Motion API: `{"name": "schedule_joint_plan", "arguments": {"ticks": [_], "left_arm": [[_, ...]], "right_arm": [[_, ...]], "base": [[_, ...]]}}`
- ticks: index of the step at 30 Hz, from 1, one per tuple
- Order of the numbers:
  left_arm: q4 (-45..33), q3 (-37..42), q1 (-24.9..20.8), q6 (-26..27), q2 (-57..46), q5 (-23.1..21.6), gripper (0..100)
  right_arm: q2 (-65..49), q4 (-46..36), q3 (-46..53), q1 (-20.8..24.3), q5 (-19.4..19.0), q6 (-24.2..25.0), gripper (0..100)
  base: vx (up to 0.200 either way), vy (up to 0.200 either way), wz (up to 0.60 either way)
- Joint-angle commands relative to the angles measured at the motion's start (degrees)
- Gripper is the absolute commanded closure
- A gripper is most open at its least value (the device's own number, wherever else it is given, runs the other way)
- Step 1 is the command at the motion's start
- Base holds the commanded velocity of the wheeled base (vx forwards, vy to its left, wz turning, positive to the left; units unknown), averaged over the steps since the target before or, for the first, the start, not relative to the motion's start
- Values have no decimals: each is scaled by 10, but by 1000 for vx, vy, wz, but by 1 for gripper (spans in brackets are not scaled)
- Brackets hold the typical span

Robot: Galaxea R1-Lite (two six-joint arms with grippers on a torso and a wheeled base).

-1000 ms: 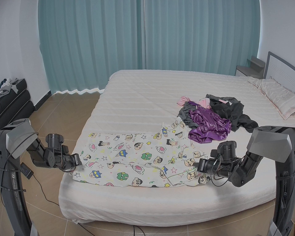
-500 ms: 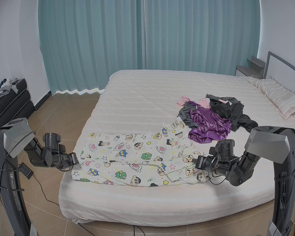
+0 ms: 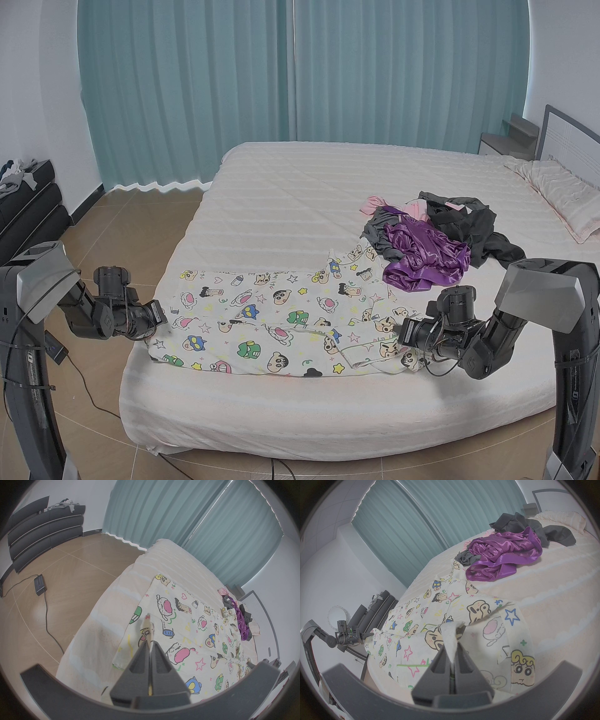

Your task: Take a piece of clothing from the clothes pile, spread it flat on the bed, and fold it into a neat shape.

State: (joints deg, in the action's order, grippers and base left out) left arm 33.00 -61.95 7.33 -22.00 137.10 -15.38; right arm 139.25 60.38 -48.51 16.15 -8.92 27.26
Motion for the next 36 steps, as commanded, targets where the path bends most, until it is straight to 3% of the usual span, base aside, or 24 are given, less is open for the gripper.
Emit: {"name": "schedule_joint_plan", "arguments": {"ticks": [1, 5, 6, 16, 23, 29, 36], "left_arm": [[0, -8, -1, -1, 12, 0, 100], [0, -17, -2, -1, 25, 1, 100], [0, -19, -2, -2, 27, 1, 0], [0, -25, 0, -30, 15, 8, 0], [-11, -6, 37, -45, -76, 5, 0], [-31, 48, 72, -66, -168, -40, 0], [-29, 152, 80, -180, -264, -95, 0]], "right_arm": [[6, 0, -2, 0, 0, 0, 100], [14, 0, -4, 2, 0, 0, 100], [15, 0, -4, 3, 0, 0, 0], [-6, 0, 3, -9, 13, 1, 0], [-71, 0, 48, -37, 37, 9, 0], [-127, 0, 108, -31, 80, 70, 0], [-171, 0, 163, 6, 131, 147, 0]], "base": [[0, 0, 0], [0, 0, 0], [0, 0, 0], [0, 0, 0], [0, 0, 0], [0, 0, 0], [29, 0, 0]]}}
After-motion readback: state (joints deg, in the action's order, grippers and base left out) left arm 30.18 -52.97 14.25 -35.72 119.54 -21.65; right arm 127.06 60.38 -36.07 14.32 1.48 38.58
